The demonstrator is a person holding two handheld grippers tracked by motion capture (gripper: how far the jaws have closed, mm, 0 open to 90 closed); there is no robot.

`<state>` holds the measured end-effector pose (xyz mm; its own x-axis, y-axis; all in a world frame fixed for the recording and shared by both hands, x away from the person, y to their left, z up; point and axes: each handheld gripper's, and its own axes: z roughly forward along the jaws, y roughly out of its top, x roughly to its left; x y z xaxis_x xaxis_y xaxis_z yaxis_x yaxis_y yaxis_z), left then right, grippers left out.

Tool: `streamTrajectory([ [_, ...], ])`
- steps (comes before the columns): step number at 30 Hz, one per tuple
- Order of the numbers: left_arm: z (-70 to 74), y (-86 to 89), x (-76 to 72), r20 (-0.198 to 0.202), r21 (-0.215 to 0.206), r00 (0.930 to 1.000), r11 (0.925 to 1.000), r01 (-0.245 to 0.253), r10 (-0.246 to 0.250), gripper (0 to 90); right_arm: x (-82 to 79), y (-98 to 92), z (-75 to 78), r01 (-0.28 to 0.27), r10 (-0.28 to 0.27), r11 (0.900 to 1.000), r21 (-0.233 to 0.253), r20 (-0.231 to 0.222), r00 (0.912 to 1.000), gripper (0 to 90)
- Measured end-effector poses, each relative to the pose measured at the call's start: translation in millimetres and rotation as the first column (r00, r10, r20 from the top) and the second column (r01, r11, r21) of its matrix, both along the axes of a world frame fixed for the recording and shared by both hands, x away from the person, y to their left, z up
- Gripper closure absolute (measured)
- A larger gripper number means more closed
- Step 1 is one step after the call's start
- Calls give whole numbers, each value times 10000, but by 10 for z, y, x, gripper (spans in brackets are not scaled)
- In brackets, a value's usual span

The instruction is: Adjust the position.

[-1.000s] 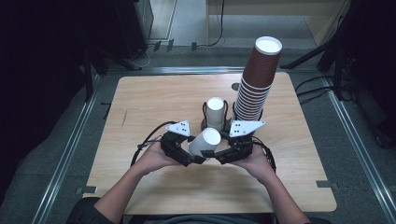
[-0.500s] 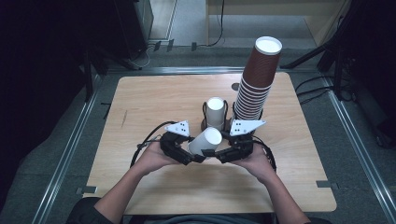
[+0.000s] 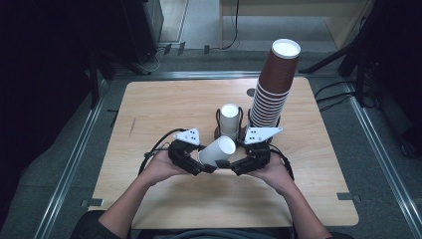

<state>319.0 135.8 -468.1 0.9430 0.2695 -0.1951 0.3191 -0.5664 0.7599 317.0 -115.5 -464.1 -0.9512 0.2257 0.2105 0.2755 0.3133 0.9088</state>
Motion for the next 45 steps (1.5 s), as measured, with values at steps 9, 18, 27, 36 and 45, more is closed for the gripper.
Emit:
streamTrajectory([
  [9, 17, 39, 7, 64, 225, 10000, 9997, -5, 4, 286, -18, -83, 30, 18, -11, 9992, -407, 175, 9998, 251],
  [18, 46, 135, 48, 61, 494, 10000, 9987, -77, 74, 287, -54, -161, 11, 138, -109, 9928, -1189, 253, 9996, 245],
  [27, 15, 175, 85, -41, 1588, 9998, 9871, 184, -180, 286, -78, -199, -45, 90, -53, 9852, -1712, 222, 9997, 244],
  [36, -84, 118, 109, -358, 2493, 9984, 9670, 523, -448, 287, -90, -196, -104, 76, -25, 9772, -2121, 243, 9997, 243],
  [45, -170, -32, 106, -593, 2993, 9948, 9493, 967, -826, 288, -77, -152, -132, -44, 107, 9744, -2249, 268, 9996, 237],
])
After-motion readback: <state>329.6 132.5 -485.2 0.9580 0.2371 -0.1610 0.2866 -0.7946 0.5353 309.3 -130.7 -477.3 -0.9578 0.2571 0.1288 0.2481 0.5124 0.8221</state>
